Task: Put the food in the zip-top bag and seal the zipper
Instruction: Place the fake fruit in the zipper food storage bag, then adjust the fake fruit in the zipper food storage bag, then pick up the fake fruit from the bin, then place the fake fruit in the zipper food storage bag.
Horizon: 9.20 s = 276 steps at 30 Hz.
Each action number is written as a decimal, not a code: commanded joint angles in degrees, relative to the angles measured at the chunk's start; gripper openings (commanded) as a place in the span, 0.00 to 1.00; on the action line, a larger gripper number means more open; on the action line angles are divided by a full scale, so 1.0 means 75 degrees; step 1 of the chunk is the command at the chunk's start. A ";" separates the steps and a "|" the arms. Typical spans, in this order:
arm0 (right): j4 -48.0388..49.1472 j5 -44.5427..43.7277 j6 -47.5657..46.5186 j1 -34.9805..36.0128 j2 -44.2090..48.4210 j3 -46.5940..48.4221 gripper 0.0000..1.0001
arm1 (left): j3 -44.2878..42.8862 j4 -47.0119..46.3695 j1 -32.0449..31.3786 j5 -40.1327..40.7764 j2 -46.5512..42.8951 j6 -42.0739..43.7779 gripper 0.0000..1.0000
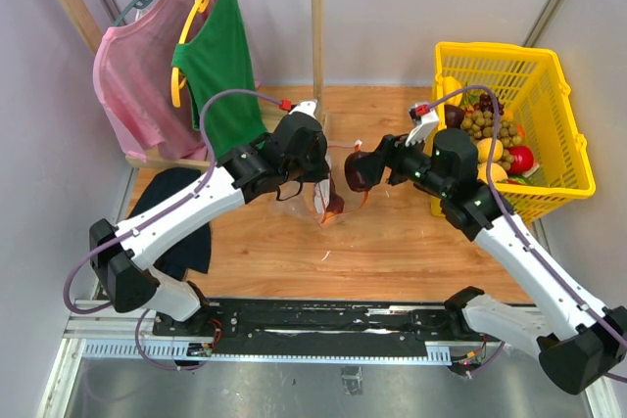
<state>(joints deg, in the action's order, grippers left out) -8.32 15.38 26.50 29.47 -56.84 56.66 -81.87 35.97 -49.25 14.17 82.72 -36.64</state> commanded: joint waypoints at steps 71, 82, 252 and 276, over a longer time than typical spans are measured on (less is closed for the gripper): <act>-0.1162 -0.0921 -0.1233 0.1015 -0.1814 0.1323 0.01 | 0.0400 0.0773 0.0040 0.1655 -0.0652 0.0173 0.00; -0.1693 -0.0925 -0.1579 0.1066 -0.2110 0.2337 0.01 | 0.0466 0.1323 0.0040 0.2334 -0.0587 0.0389 0.01; -0.2668 0.0620 -0.1990 -0.3334 -0.0867 0.3030 0.49 | 0.2020 -0.0515 0.1223 -0.0388 -0.2025 0.2436 0.00; 0.1284 0.1017 -0.2705 0.2057 -0.1814 0.1066 0.52 | 0.2210 -0.1098 0.1597 -0.1813 -0.2598 0.2624 0.01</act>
<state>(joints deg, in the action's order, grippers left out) -6.00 21.61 9.28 41.85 -68.55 65.49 -65.80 31.24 -38.33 4.73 65.25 -18.00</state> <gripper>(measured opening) 0.617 0.011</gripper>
